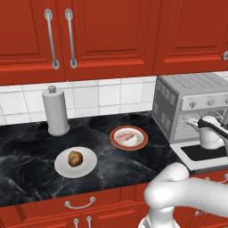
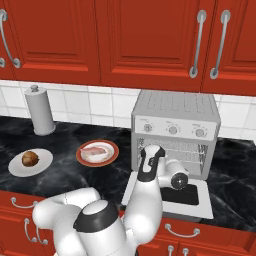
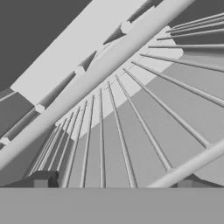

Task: Open the toaster oven door. Place the bread on the top rack in the toaster oven and place the steak on the bottom rack.

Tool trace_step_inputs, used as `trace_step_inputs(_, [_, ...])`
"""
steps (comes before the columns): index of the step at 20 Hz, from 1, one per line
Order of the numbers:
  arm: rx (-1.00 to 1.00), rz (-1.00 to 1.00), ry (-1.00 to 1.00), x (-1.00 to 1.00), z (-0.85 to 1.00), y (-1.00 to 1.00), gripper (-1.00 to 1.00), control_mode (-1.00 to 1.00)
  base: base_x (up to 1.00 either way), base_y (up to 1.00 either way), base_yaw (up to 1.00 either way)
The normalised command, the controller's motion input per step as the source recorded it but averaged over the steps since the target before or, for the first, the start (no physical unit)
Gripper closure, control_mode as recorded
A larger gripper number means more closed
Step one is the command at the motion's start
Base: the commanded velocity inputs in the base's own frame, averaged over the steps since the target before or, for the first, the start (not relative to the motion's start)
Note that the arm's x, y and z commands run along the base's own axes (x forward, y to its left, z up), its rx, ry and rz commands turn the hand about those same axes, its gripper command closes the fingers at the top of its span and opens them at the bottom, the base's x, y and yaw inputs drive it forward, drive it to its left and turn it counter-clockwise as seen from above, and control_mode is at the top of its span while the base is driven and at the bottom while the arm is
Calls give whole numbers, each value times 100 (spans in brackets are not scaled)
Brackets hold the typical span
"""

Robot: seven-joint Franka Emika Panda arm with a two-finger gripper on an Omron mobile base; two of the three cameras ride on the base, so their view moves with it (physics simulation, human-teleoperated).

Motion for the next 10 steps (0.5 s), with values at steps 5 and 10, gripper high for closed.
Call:
trace_step_inputs(5, [-8, 0, 0, 0, -49, -4, -100, -100, 0, 0, 0])
trace_step_inputs(10, [-9, 0, 0, -1, -56, -5, -100, -100, 0, 0, 0])
